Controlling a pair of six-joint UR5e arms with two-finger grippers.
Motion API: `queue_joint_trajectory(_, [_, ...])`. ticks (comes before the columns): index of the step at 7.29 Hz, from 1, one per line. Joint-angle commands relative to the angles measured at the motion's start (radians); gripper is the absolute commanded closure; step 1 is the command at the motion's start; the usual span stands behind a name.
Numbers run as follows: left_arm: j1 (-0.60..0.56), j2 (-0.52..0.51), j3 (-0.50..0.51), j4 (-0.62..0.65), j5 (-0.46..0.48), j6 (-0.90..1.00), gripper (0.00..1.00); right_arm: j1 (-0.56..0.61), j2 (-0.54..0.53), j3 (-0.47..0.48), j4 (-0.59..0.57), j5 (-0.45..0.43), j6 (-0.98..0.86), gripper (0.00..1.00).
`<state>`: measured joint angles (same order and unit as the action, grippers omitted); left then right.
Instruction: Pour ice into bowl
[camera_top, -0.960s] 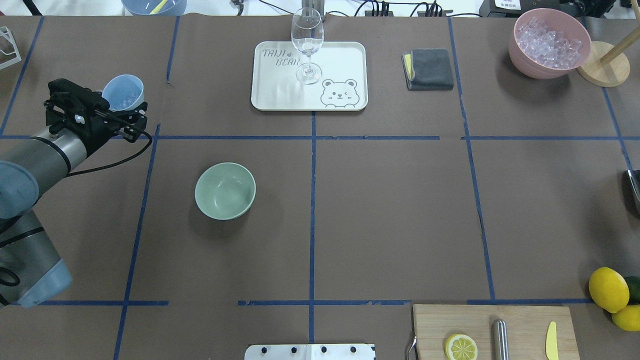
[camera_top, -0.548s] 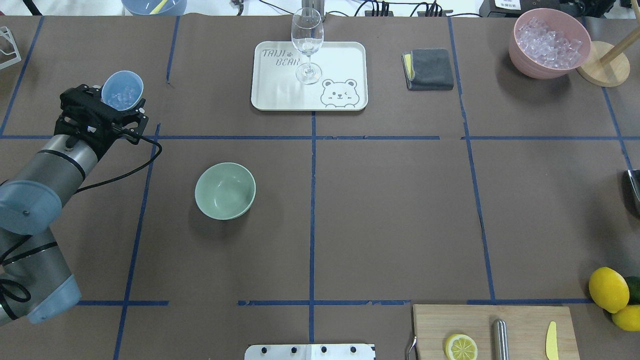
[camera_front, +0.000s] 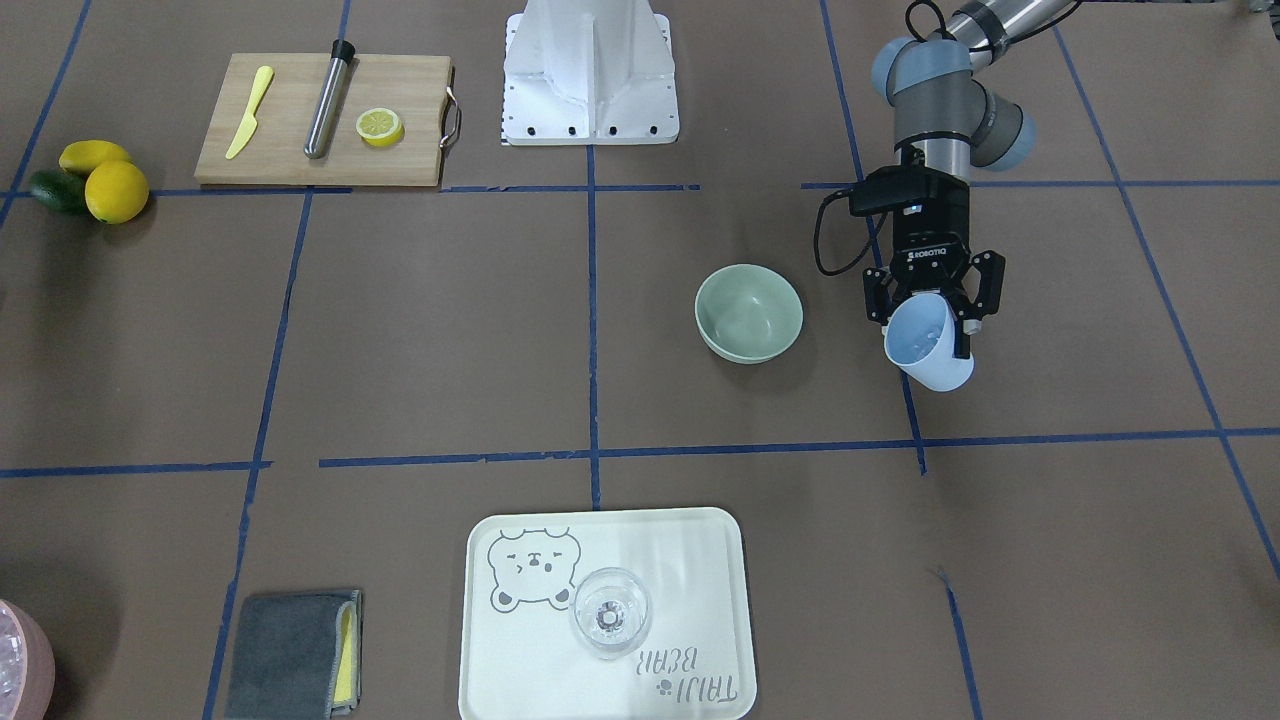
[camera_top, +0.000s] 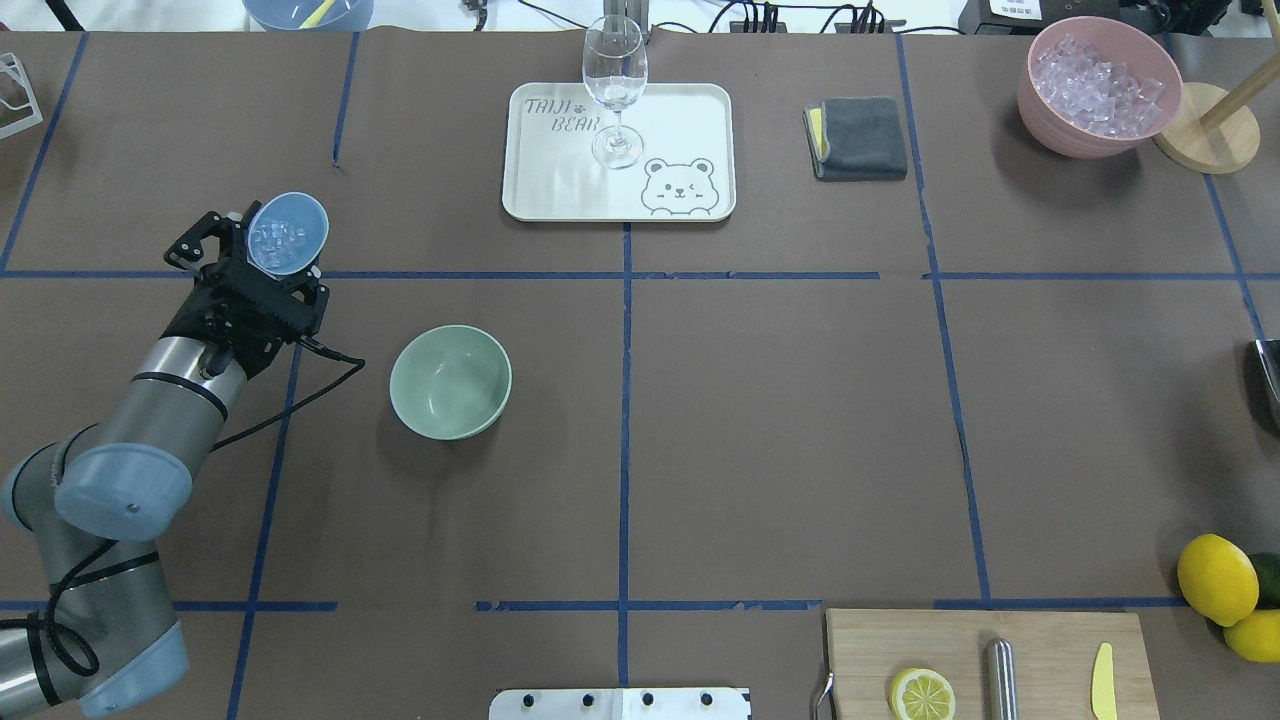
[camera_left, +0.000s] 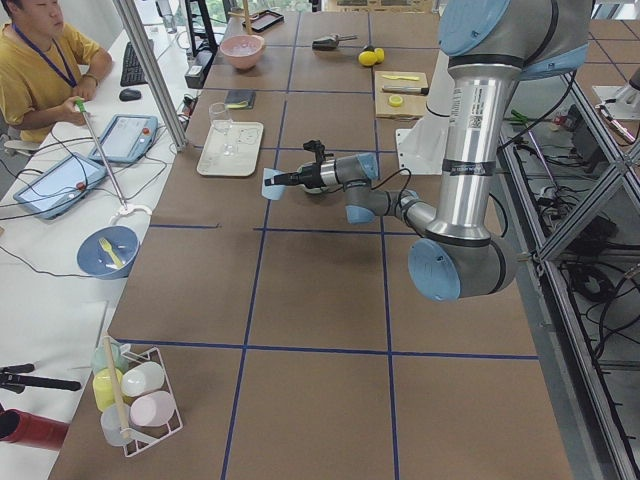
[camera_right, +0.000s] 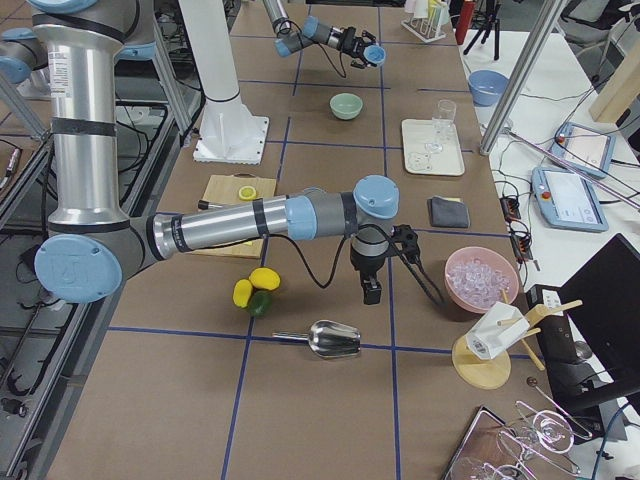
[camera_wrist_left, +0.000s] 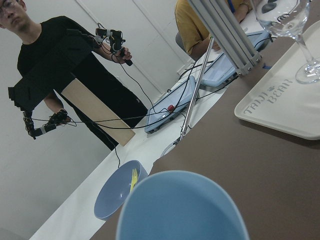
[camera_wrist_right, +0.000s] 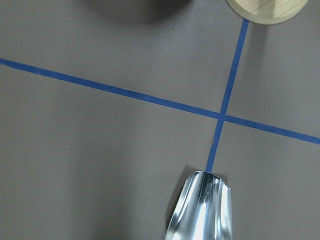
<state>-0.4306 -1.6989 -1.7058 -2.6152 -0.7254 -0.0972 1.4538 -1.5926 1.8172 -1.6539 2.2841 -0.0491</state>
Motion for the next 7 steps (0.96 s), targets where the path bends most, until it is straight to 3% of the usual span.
queue_joint_trajectory(1, [0.067,-0.066,0.006,0.138,0.110,0.074,1.00,0.002,-0.003,0.002,-0.001,0.000,0.000,0.00])
queue_joint_trajectory(3, [0.134,-0.100,0.011,0.237,0.191,0.100,1.00,0.003,-0.009,0.002,-0.001,0.000,0.000,0.00])
queue_joint_trajectory(7, [0.179,-0.110,0.015,0.241,0.253,0.336,1.00,0.005,-0.010,0.002,-0.001,0.000,0.000,0.00])
